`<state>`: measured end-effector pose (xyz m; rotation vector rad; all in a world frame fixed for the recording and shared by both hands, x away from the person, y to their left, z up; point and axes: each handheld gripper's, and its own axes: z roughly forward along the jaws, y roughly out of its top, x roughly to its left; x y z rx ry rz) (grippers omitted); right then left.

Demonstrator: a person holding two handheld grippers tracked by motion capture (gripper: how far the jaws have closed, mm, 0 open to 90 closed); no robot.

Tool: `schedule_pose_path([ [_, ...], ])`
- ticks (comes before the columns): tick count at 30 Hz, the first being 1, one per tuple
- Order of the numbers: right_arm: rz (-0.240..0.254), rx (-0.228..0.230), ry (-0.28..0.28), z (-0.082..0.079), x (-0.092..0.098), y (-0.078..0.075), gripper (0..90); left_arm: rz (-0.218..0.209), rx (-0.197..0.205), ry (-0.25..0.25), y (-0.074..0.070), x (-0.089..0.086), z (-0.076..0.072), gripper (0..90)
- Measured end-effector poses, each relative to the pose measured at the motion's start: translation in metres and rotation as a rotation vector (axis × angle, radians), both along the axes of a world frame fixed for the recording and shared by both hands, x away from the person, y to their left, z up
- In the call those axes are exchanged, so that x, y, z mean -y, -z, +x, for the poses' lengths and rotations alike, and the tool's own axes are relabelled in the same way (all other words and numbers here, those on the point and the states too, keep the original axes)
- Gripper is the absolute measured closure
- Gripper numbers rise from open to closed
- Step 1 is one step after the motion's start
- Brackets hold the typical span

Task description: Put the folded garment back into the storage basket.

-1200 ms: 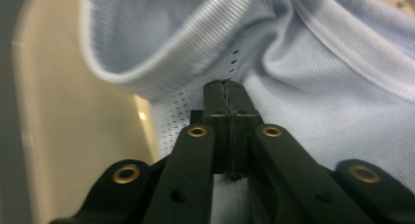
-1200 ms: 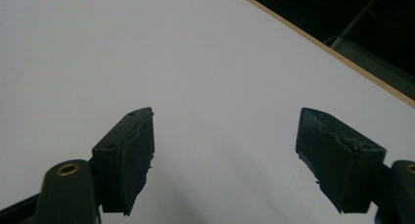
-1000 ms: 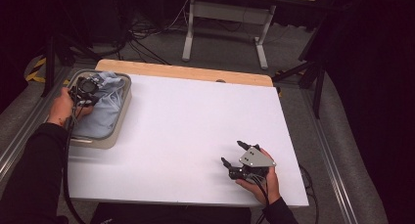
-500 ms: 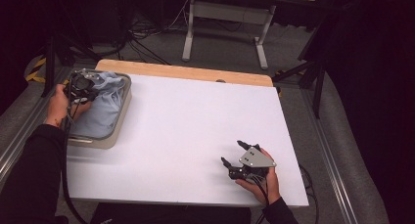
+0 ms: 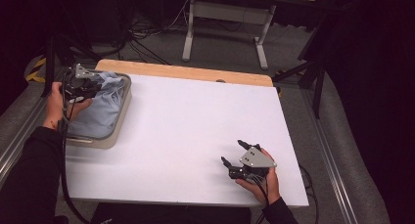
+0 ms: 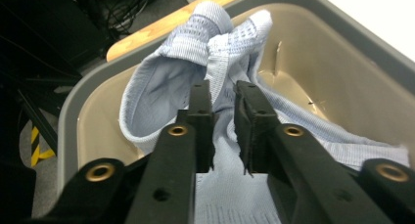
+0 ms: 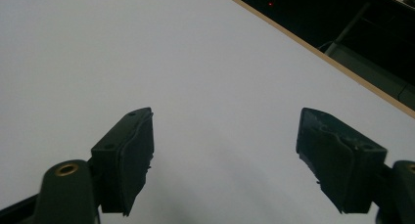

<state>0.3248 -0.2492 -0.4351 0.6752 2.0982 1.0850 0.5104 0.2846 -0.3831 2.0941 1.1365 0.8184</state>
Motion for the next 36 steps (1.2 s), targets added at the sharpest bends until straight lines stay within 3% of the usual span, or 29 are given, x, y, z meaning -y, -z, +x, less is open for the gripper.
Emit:
schedule_pose_path([
  [8,0.0,-0.001,-0.001,0.0,0.0,0.0,22.8,-0.029,0.051,0.016,-0.002,-0.002,-0.01,66.9],
  [11,-0.004,-0.004,-0.002,0.001,-0.001,0.0,22.8,-0.044,0.069,0.027,-0.003,-0.001,-0.014,58.0],
  [20,-0.002,-0.002,-0.001,0.001,-0.001,0.0,22.6,-0.06,0.14,0.031,-0.007,0.006,-0.029,44.1],
  [29,0.006,0.003,0.005,0.001,-0.001,0.0,22.2,-0.068,0.179,0.04,-0.007,0.013,-0.04,37.3],
  [31,0.008,0.005,0.008,0.001,0.0,0.0,22.1,-0.095,0.197,0.044,-0.009,0.013,-0.044,36.2],
  [36,0.01,0.005,0.012,0.001,0.0,0.0,21.8,-0.098,0.203,0.056,-0.012,0.015,-0.048,32.4],
])
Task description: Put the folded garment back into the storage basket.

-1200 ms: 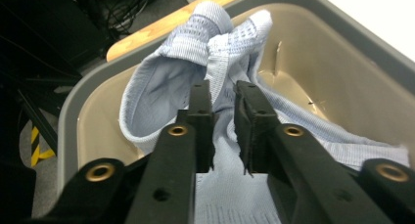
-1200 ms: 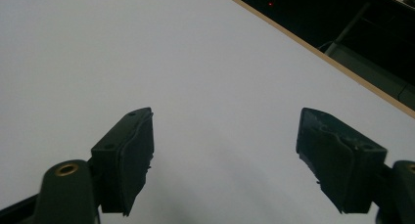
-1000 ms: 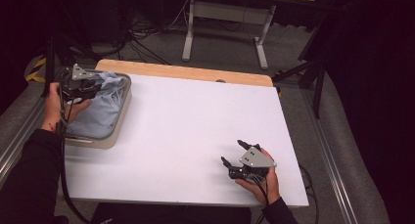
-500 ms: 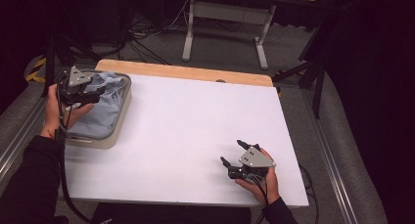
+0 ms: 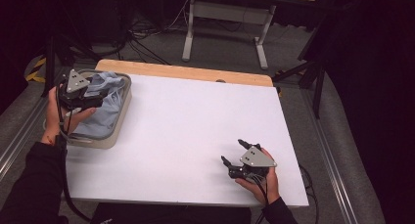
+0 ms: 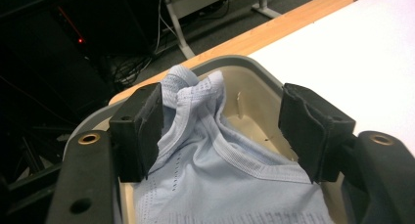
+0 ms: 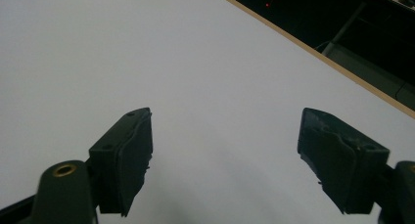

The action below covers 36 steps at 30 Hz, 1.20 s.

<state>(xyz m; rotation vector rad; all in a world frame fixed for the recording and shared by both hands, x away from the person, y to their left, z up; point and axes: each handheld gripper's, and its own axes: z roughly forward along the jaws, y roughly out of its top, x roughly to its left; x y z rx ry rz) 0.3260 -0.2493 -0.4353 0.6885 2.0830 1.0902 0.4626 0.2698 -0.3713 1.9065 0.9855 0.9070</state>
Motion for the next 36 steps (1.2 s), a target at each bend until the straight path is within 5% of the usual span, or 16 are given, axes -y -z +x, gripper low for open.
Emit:
schedule_pose_path([
  [18,0.005,0.006,0.007,0.0,0.0,0.0,21.4,-0.036,0.076,0.044,-0.005,0.023,-0.019,19.7],
  [36,0.019,0.026,0.018,-0.001,0.003,-0.002,20.3,-0.075,0.1,0.096,-0.005,0.037,-0.029,10.4],
])
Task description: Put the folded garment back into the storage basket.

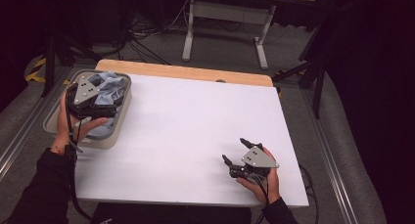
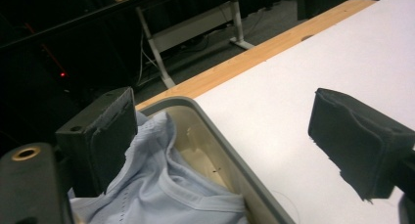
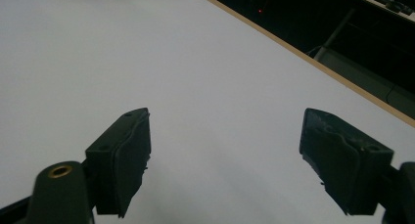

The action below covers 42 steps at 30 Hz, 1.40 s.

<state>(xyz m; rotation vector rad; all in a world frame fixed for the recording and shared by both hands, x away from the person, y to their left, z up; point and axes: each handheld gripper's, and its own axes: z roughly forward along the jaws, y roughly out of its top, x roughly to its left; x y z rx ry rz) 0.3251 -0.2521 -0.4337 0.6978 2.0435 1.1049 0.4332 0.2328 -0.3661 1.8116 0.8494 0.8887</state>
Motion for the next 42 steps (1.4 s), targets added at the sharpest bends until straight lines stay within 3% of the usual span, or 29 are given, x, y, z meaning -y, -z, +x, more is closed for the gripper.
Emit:
schedule_pose_path([
  [15,0.04,0.005,0.028,0.001,0.003,-0.001,13.3,-0.044,0.019,0.059,-0.002,0.008,-0.013,5.8],
  [29,0.067,-0.001,0.049,0.002,0.004,-0.001,10.3,-0.03,0.034,0.112,-0.001,0.021,-0.02,3.6],
  [42,0.054,0.017,0.071,0.002,0.004,-0.001,9.2,-0.014,0.064,0.166,0.001,0.035,-0.03,2.8],
])
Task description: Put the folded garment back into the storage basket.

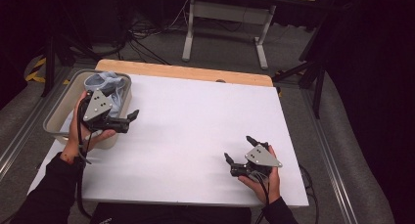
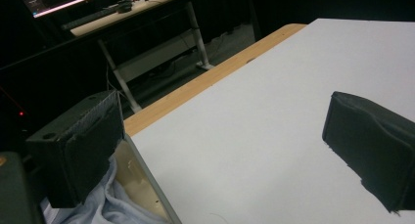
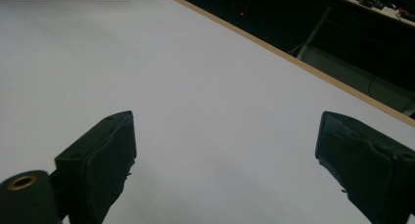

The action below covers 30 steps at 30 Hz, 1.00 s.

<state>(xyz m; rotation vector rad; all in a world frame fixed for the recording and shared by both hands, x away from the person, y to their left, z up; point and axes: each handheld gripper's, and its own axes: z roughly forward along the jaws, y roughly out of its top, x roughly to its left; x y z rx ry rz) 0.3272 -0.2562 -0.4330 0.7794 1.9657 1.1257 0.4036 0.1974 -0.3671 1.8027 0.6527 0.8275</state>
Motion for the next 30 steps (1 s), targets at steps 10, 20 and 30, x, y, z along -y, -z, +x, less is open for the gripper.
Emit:
schedule_pose_path([
  [10,-0.003,0.013,0.001,-0.001,0.0,-0.001,9.3,0.009,0.005,0.054,0.001,0.013,-0.006,3.2],
  [20,0.007,0.017,-0.005,-0.001,0.0,-0.001,10.8,0.011,0.008,0.098,0.007,0.021,-0.008,4.5],
  [30,0.008,0.026,-0.006,-0.003,0.0,-0.003,10.8,0.042,0.01,0.145,0.011,0.03,-0.014,5.5],
])
